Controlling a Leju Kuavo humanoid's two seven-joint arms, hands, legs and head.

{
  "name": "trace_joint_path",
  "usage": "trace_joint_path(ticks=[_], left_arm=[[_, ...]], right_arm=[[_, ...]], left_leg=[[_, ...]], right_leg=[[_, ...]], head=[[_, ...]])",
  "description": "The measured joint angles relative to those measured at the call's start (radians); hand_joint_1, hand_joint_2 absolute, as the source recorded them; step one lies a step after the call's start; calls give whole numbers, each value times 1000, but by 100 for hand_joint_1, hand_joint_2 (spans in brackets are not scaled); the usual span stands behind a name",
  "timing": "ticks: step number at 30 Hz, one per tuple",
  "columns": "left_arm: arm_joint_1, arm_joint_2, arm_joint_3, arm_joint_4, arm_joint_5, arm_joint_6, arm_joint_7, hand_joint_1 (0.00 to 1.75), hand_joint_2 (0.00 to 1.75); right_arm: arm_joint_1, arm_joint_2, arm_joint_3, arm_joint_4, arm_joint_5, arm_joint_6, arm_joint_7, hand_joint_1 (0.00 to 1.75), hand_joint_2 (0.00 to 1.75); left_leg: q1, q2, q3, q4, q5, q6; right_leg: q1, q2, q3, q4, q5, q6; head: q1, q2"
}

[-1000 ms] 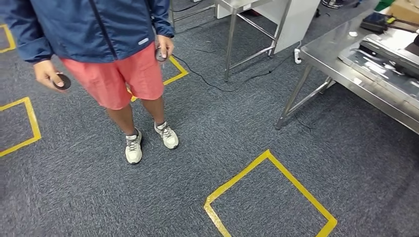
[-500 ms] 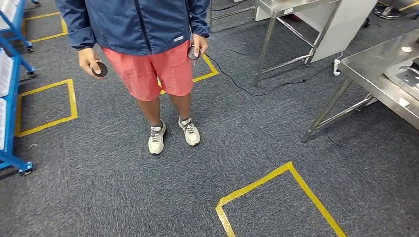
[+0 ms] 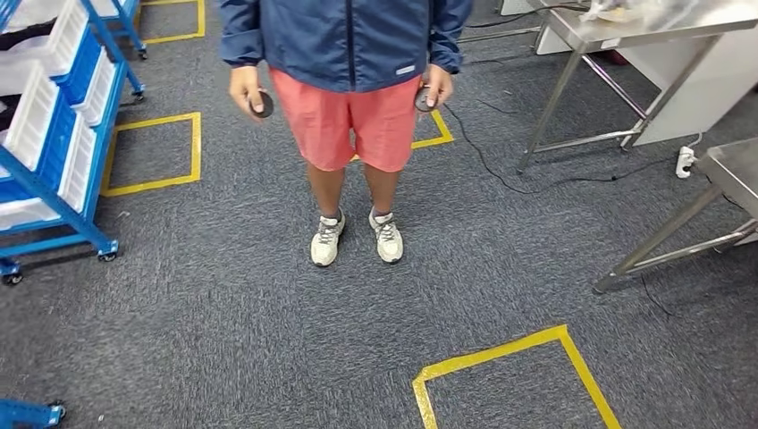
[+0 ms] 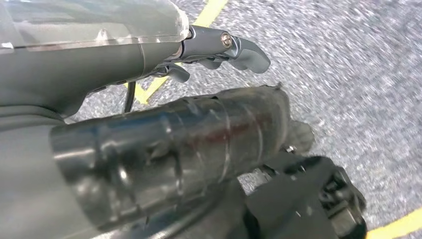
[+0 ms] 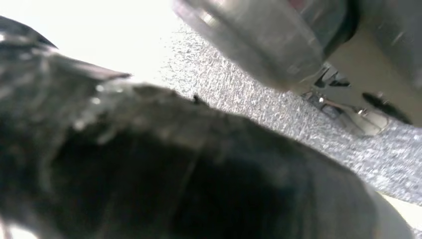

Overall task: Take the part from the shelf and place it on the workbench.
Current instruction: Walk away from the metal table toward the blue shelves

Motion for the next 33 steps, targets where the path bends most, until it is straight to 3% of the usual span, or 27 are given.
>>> trace_joint_path(ticks=[2,4,5,6,7,9,11,12,14,16,18,20,21,23,25,27,28,29,30,31,33], left_arm=[[-2,0,0,0,0,0,0,0,0],[-3,0,0,0,0,0,0,0,0],[-3,0,0,0,0,0,0,0,0],[-1,0,0,0,0,0,1,0,0],[0,0,0,0,0,0,1,0,0],[0,-1,0,0,0,0,1,0,0],[-2,-3,0,0,0,1,1,0,0],[-3,-3,0,0,0,1,1,0,0],[0,-3,0,0,0,1,1,0,0],[1,-3,1,0,0,1,1,0,0],[0,-3,1,0,0,2,2,0,0],[1,-3,1,0,0,2,2,0,0],[3,-3,1,0,0,2,2,0,0],[6,-3,1,0,0,2,2,0,0],[4,-2,1,0,-1,2,1,0,0],[4,-2,1,0,-1,2,1,0,0],[6,-2,1,0,-1,2,2,0,0],[8,-1,2,0,-1,2,2,0,0],[9,-1,2,0,-1,2,2,0,0],[9,0,2,0,-2,2,2,0,0],[7,0,2,0,-2,2,2,0,0]], right_arm=[[3,0,0,0,0,0,0,0,0],[6,0,0,0,0,0,0,0,0],[7,0,0,0,0,0,0,0,0],[8,0,0,0,0,0,0,0,0],[9,0,0,0,0,0,0,0,0],[11,0,0,1,0,0,0,0,0],[11,-1,-1,1,0,0,0,0,0],[9,-2,-2,2,0,0,0,0,0],[4,-1,-2,1,0,0,0,0,0],[5,0,-2,1,0,0,0,0,0],[9,1,-2,1,0,0,0,0,0],[11,1,-2,2,0,0,0,0,0],[11,1,-2,2,1,1,0,0,0],[10,2,-3,2,2,2,0,0,0],[10,2,-3,2,4,2,0,0,0],[7,2,-3,2,6,2,0,0,0],[5,2,-3,1,8,2,-1,0,0],[3,2,-3,1,9,2,-1,0,0],[2,2,-3,1,10,1,-1,0,0],[2,2,-3,1,12,1,-1,0,0],[5,2,-3,0,14,1,-1,0,0]], left_leg=[[2,-23,-1,-3,7,10],[0,-48,-4,-3,9,15],[-2,-63,-4,-2,10,15],[-3,-78,-4,-1,10,16],[-4,-93,-3,1,10,15],[-4,-121,-4,4,9,12],[-2,-144,-11,7,11,4],[0,-155,-15,6,13,-3],[4,-168,-21,6,16,-17],[1,-127,-43,49,-14,-24],[1,-69,-98,165,-79,-30],[6,-49,-148,271,-120,-38],[9,-45,-149,279,-114,-42],[13,-26,-91,181,-58,-46],[11,12,-20,51,-15,-41],[6,26,3,5,-8,-31],[4,14,2,4,-5,-25],[5,5,2,1,-3,-18],[6,-4,3,-2,1,-11],[7,-13,4,-6,5,-4],[7,-34,3,-8,10,5]], right_leg=[[-5,63,-39,93,-61,7],[-6,94,-102,223,-119,8],[-7,98,-121,257,-123,6],[-7,101,-125,258,-107,4],[-7,106,-110,217,-71,0],[-7,151,-55,82,4,-10],[-5,192,-24,1,32,-17],[-4,194,-22,-5,30,-19],[-3,169,-17,-18,37,-27],[-6,138,-9,-36,45,-40],[-5,107,-6,-42,47,-48],[-2,74,-8,-41,46,-49],[-2,59,-8,-40,44,-48],[-3,33,-7,-36,40,-43],[0,13,-6,-26,32,-32],[4,-4,-3,-21,26,-19],[3,-12,0,-21,24,-14],[0,-13,3,-20,22,-7],[-3,3,2,-12,13,-1],[-7,27,-7,13,-7,4],[-10,82,-56,123,-74,8]], head=[[0,0],[0,0],[0,0],[0,0],[0,0],[0,0],[0,0],[0,0],[0,0],[-1,0],[-2,0],[-2,0],[-2,0],[-2,0],[-2,0],[-1,0],[-1,0],[-1,0],[-1,0],[-1,0],[0,0]])
